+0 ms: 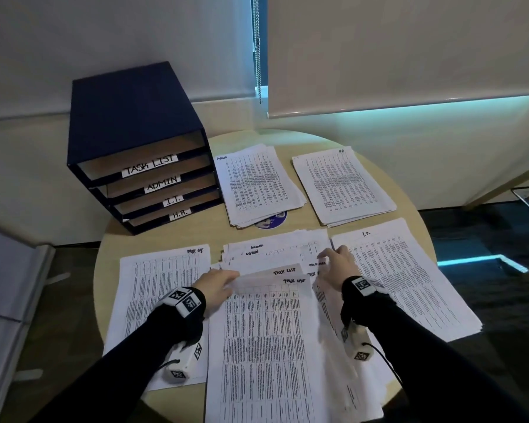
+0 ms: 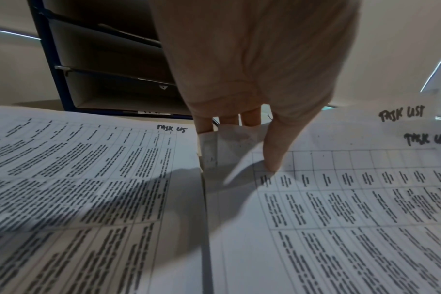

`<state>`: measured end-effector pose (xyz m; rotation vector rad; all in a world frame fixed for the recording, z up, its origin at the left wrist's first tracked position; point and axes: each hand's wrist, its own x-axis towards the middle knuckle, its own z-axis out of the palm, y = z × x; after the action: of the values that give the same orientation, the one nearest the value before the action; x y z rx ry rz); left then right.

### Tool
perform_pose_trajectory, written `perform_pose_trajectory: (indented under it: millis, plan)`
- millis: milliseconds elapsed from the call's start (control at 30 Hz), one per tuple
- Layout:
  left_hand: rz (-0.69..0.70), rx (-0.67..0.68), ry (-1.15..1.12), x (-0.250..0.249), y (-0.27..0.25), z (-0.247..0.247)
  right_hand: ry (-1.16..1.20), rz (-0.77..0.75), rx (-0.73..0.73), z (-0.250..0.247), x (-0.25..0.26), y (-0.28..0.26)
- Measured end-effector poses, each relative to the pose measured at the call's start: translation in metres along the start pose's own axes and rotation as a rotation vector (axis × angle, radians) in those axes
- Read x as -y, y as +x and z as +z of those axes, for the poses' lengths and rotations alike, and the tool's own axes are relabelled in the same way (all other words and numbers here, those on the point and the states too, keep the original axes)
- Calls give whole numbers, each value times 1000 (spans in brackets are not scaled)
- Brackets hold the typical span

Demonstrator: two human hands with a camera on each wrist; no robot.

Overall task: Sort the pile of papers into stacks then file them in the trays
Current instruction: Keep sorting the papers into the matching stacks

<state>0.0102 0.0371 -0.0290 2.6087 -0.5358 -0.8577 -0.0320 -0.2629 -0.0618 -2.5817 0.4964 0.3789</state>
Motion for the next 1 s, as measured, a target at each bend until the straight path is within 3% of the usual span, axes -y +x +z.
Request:
perform_pose_trajectory:
  millis: [200, 367, 633, 733, 867, 933, 1000]
  plan:
    - [-38, -1, -21, 0, 1, 0, -98, -76, -36, 1, -4, -7]
    - [8, -36, 7, -1, 0, -1, -180, -130, -96, 3, -10, -16]
    - [-32, -27, 36, -7, -2, -4, -155, -101, -201, 8, -7, -37]
    - [-52, -30, 44, -7, 0, -7, 23, -83, -158, 8, -6, -40]
    - [-63, -53, 19, -6, 0, -7, 633, -44, 1, 6, -6, -61]
    - [-78, -49, 19, -3, 2, -7, 676, -6, 56, 9, -9, -68]
    - [-88, -46, 12, 0, 5, -7, 630, 12, 7, 10, -11, -69]
